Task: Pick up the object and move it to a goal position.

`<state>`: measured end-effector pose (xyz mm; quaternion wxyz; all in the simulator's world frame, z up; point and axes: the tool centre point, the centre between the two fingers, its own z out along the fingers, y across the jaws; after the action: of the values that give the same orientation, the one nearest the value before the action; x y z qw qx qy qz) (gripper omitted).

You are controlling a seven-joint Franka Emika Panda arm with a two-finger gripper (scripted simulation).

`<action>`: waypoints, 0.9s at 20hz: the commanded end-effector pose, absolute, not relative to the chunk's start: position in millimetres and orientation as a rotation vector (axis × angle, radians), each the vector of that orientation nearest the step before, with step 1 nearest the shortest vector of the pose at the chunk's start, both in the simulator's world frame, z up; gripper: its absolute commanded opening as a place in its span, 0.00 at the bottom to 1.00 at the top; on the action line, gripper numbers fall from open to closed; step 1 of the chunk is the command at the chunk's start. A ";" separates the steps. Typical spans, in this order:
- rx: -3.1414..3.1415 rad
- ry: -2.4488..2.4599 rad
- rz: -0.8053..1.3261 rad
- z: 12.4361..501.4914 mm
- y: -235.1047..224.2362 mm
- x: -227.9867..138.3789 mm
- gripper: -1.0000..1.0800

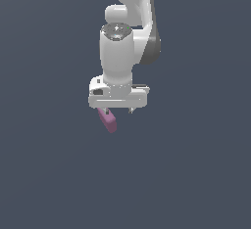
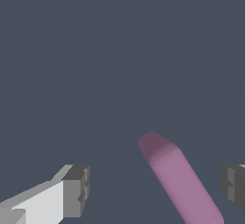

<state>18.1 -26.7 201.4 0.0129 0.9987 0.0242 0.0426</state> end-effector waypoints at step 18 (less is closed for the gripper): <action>3.070 0.570 0.051 168.7 -66.1 -11.6 0.96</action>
<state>-8.3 -62.4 171.9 0.0105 0.9859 0.1661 0.0189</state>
